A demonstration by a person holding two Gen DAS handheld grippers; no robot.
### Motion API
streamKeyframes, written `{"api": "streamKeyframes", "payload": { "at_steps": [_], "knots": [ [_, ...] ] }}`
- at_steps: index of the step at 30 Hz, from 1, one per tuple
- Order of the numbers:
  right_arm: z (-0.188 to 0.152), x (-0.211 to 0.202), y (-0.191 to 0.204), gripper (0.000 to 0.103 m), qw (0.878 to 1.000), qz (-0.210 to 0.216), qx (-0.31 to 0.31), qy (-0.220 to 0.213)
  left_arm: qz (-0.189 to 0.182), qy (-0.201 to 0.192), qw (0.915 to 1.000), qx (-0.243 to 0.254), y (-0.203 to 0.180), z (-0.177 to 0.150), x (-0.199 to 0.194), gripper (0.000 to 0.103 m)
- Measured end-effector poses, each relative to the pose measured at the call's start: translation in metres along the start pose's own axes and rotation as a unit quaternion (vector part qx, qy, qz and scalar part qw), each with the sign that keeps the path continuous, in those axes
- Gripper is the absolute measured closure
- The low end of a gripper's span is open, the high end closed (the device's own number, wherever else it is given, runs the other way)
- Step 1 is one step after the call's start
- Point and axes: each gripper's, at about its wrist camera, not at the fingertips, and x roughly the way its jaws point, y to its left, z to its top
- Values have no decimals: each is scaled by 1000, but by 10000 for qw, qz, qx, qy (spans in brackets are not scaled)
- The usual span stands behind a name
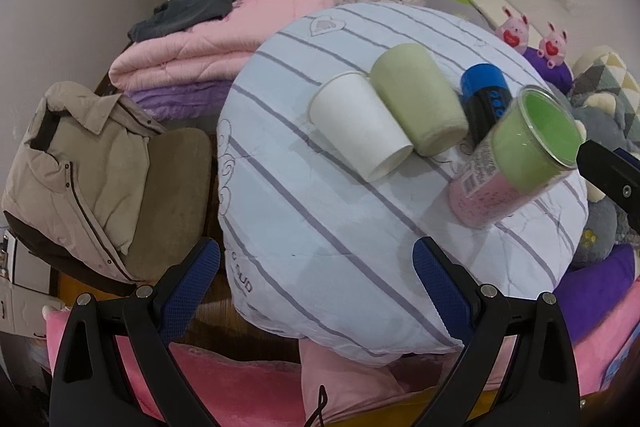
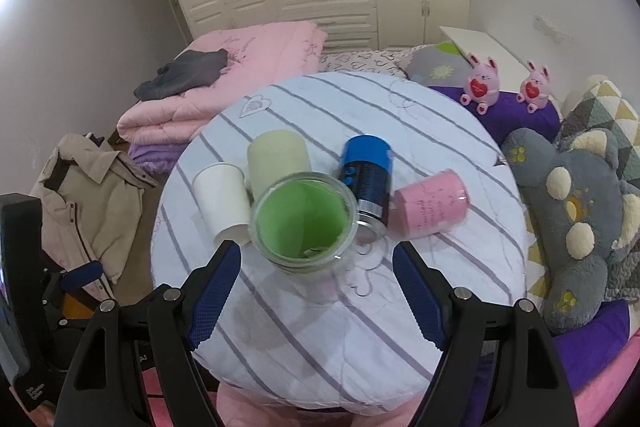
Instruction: Flip cup upright
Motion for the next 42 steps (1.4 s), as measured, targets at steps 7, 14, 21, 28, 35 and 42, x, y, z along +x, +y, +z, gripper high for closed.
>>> {"api": "streamKeyframes", "payload": {
  "at_steps": [7, 14, 21, 28, 35, 42],
  "knots": [
    [-13, -8, -20, 23, 9998, -98, 129, -65, -169, -137, 9997, 77, -21, -8, -10, 5],
    [-31, -15, -36, 23, 9998, -82, 130, -157, -441, -352, 9984, 87, -43, -20, -15, 5],
    [-49, -21, -53, 23, 9992, -181, 85, -356, -678, -718, 9949, 181, -67, -31, -20, 5],
    [-64, -23, -72, 23, 9984, -154, 248, -479, -693, -1312, 9888, 166, -77, -41, -28, 5],
    [-73, -20, -84, 23, 9970, -54, 435, -641, -638, -1810, 9814, 69, -77, -49, -33, 4],
    [-79, -19, -85, 23, 9952, 41, 431, -877, -369, -2321, 9720, 65, -79, -60, -38, 4]
  ]
}}
